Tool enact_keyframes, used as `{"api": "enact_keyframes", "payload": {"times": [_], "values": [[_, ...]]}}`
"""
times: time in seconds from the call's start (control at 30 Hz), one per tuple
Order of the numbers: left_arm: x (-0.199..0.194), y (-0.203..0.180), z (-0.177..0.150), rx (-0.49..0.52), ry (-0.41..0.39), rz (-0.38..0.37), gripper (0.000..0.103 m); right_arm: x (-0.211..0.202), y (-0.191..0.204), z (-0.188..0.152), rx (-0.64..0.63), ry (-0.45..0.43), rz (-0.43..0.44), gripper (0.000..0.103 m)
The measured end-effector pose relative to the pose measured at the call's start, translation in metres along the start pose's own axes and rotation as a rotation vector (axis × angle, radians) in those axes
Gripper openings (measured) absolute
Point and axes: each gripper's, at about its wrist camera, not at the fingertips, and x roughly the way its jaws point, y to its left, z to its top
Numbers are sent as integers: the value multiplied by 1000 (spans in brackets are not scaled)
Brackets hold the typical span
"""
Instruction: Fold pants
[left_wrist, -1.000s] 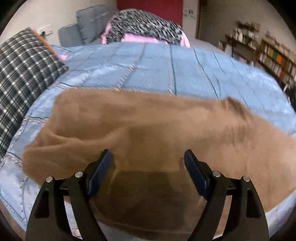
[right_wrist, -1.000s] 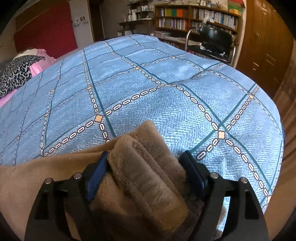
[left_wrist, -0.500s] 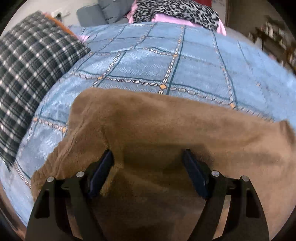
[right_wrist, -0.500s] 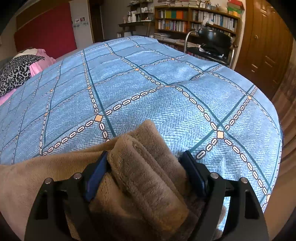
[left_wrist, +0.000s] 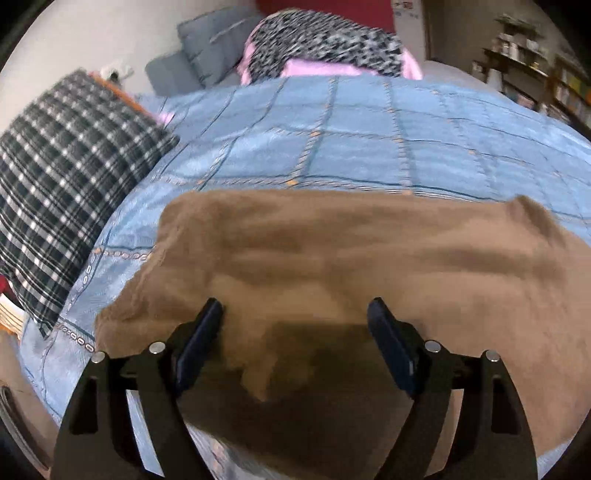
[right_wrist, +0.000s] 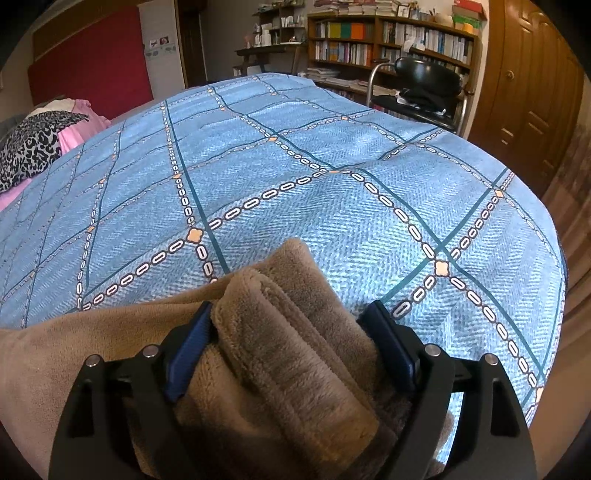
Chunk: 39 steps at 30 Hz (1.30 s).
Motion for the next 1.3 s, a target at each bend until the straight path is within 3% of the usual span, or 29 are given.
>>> {"api": "enact_keyframes", "payload": {"times": [0.23, 0.33, 0.47, 0.6, 0.77, 0.97, 1.2, 1.3], "values": [[-47, -96, -14, 120, -52, -188, 86, -14, -11, 4, 41, 6, 59, 82], [-68, -140, -20, 154, -87, -267, 86, -32, -27, 3, 82, -23, 107, 82], [-87, -198, -33, 206, -74, -398, 86, -58, -61, -4, 152, -64, 163, 82], [-101, -247, -46, 318, -98, -422, 86, -74, -98, -19, 218, -60, 191, 82], [-110, -284, -51, 357, -89, -477, 86, -81, -113, -43, 234, -20, 281, 79], [-113, -307, -58, 392, -74, -489, 86, -66, -101, -62, 248, 33, 381, 74], [-103, -315, -71, 403, -29, -486, 86, -41, -103, -72, 359, 66, 450, 71], [-100, -317, -72, 398, -25, -483, 87, -36, -100, -71, 362, 62, 470, 58]]}}
